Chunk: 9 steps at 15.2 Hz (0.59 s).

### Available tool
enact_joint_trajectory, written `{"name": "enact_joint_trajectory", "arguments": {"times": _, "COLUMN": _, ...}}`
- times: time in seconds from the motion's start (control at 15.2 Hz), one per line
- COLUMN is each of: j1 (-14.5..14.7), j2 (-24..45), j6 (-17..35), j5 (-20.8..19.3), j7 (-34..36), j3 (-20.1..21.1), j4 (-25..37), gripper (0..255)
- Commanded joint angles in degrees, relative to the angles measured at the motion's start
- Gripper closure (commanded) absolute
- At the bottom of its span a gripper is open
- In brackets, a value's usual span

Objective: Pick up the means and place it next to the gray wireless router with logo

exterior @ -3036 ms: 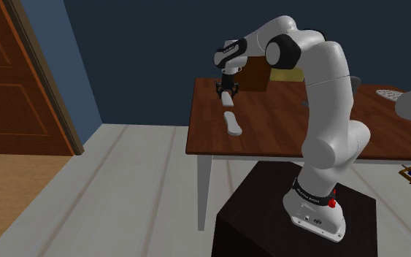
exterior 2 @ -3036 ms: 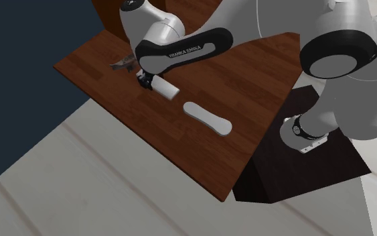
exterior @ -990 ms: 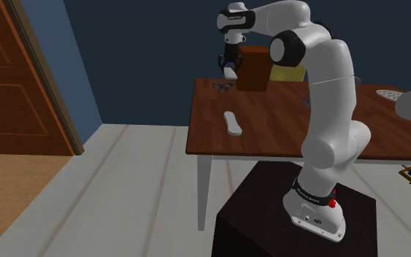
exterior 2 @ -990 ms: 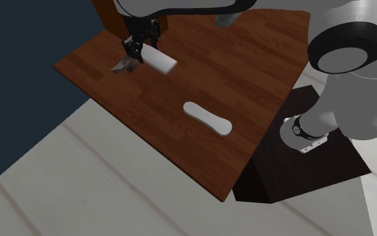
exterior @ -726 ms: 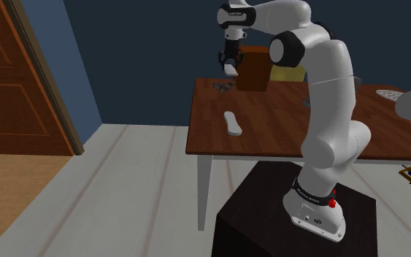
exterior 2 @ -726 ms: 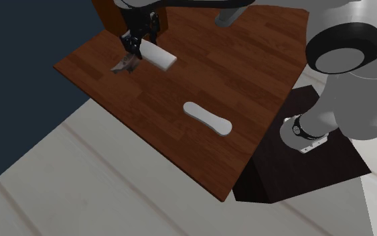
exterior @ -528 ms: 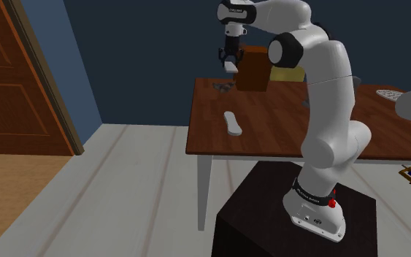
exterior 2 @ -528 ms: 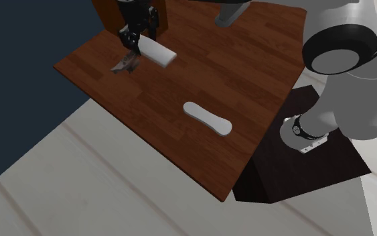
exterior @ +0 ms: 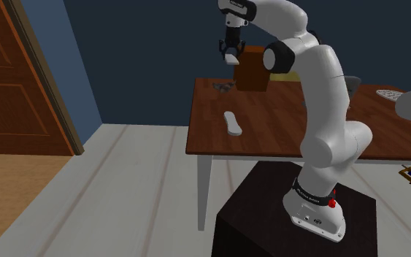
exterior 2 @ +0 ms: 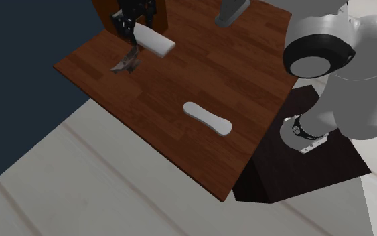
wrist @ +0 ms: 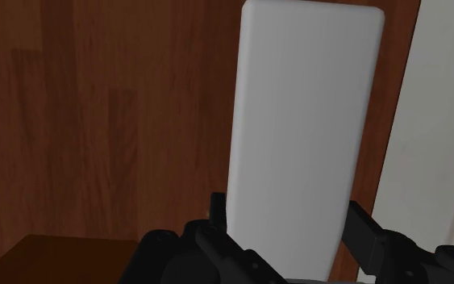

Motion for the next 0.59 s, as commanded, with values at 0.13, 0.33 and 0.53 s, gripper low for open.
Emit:
{"name": "enact_joint_trajectory", "arguments": {"times": 0.13, "j1": 0.2, "j2": -6.9, "j6": 3.5, "j5": -0.9, "j7": -1.9, "j3": -0.9, "j4": -10.5, "gripper": 255}}
{"name": "enact_joint_trajectory", "arguments": {"times": 0.33, "j1": -0.1, "j2": -14.6, "j6": 7.9, "j5": -2.1, "j7": -4.5, "j3": -1.9, "j4": -22.5, "gripper": 255}}
{"name": "enact_joint_trajectory", "arguments": {"times": 0.53, "j1": -1.0, "j2": -20.5, "j6": 10.6, "j5": -3.2, "j7": -7.0, "j3": -2.9, "j4": -31.1, "gripper": 255}}
